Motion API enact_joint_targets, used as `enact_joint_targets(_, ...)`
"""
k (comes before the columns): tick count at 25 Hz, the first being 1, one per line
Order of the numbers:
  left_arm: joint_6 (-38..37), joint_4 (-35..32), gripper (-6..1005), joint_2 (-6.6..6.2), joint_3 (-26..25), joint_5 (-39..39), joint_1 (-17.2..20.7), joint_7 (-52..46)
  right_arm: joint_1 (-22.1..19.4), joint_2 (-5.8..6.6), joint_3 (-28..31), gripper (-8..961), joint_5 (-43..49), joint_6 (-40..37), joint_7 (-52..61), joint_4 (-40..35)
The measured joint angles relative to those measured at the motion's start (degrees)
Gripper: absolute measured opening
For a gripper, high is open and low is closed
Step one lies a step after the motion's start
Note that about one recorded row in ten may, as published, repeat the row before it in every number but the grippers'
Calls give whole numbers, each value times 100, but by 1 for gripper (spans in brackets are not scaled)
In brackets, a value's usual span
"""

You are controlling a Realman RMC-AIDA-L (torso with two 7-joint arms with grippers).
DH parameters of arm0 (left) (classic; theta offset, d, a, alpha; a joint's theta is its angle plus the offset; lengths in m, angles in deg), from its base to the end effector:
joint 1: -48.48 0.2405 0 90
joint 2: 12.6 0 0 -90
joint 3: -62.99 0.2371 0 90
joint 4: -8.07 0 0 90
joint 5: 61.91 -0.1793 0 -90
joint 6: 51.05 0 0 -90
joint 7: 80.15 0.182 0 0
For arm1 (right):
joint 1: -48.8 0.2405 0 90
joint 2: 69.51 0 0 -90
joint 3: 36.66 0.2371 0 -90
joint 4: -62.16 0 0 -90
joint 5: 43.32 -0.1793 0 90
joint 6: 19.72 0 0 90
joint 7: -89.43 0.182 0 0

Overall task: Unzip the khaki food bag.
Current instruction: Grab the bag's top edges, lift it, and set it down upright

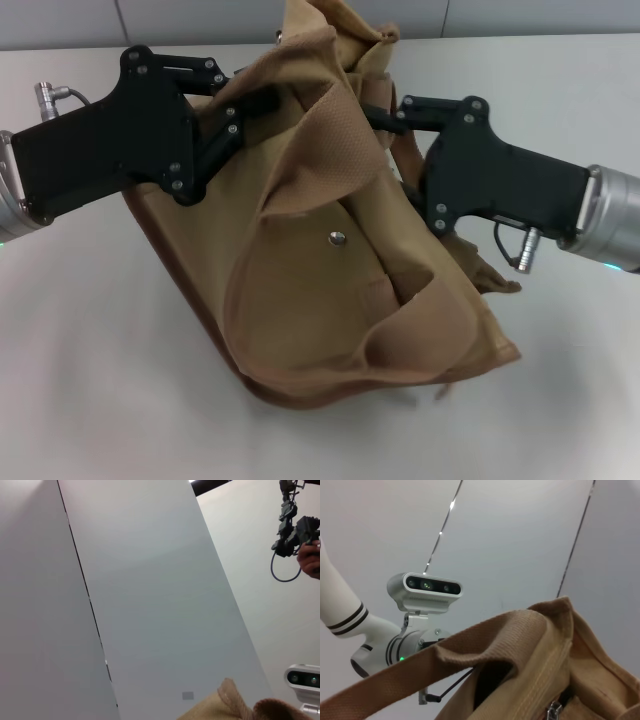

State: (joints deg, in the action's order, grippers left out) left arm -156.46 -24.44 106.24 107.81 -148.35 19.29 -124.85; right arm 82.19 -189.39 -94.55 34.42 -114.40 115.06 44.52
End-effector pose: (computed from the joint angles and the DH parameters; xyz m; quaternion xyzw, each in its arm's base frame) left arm -0.1451 0.2876 0.0170 -0.8686 0.0972 -0.4445 0.1963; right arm 0.1411 0.2937 -0.0402 -0.8751 -0.1255 0.4102 0.2241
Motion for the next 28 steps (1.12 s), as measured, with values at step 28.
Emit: enact_joint_targets(28, -14, 26, 70, 8, 45, 20, -61, 16, 421, 0, -676, 24, -781, 541, 81, 436)
